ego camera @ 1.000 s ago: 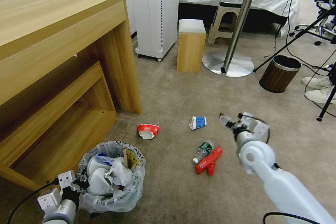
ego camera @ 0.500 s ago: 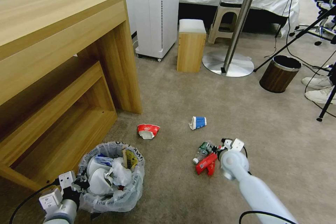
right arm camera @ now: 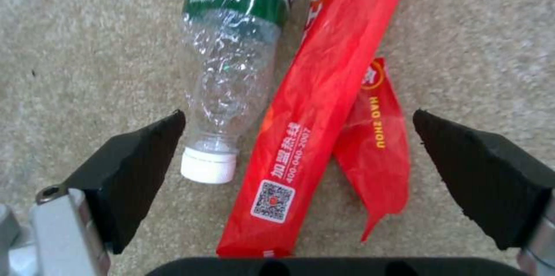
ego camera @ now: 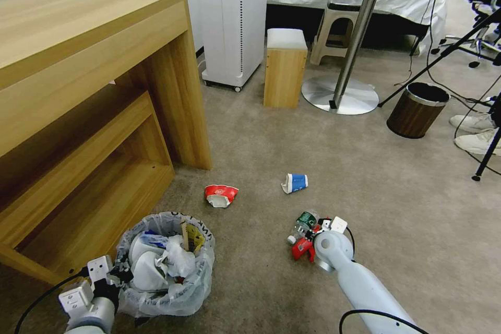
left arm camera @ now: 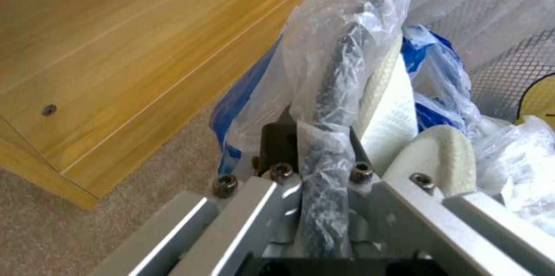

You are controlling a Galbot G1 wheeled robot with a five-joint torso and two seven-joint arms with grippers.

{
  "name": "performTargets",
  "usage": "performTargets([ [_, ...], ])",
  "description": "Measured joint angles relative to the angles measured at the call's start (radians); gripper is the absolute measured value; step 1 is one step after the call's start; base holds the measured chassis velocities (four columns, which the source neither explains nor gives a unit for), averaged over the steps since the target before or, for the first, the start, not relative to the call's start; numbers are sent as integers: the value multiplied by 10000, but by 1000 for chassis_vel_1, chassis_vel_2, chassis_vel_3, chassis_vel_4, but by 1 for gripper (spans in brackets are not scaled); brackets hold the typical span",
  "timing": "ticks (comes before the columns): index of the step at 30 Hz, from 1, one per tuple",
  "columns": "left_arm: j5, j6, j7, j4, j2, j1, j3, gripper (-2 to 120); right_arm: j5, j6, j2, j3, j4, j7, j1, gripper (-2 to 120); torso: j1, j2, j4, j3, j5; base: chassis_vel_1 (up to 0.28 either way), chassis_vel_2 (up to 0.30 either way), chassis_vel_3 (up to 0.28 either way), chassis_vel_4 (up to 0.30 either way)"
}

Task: Pick up the trash bin and place the garbage on the floor into it.

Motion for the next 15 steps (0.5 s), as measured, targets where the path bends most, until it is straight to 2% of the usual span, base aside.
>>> performTargets([
  [15, -39, -49, -19, 50, 23, -51, -15, 1, -774, 227, 383, -172, -1007, -302, 44, 97, 0, 0, 0, 0, 1, 0, 0, 0, 0],
])
